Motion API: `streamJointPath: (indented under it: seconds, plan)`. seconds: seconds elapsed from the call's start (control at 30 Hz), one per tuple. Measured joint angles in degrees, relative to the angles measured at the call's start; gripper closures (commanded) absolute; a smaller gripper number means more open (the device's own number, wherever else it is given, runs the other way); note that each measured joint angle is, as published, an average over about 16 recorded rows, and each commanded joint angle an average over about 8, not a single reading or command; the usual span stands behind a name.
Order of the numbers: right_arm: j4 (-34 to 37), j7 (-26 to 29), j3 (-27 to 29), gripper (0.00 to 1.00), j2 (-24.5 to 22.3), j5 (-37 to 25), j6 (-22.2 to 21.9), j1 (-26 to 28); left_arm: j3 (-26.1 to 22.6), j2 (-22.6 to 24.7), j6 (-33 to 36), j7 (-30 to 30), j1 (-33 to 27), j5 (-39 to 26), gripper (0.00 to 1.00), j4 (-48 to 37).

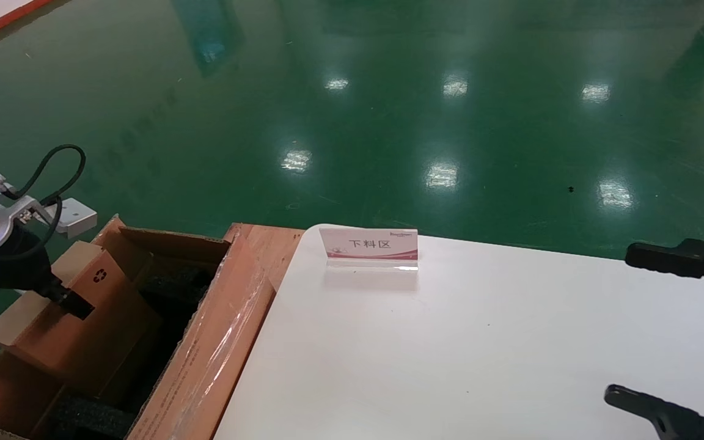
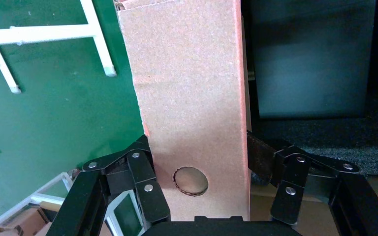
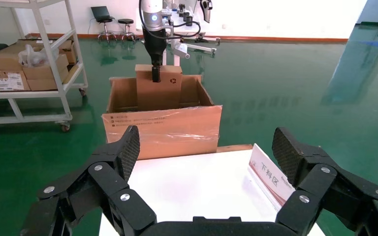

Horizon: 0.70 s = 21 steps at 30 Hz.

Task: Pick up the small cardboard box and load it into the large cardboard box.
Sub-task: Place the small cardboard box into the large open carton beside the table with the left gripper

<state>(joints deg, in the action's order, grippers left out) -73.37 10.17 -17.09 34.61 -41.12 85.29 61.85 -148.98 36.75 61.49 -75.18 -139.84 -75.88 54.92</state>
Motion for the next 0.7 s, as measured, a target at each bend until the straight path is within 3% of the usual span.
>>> streamJointPath:
  seconds: [0.7]
  plan:
    - [0.0, 0.0, -0.1, 0.0, 0.0, 0.0, 0.0, 0.0, 0.2, 2.5, -1.5, -0.4, 8.0, 2.0, 1.0, -6.6]
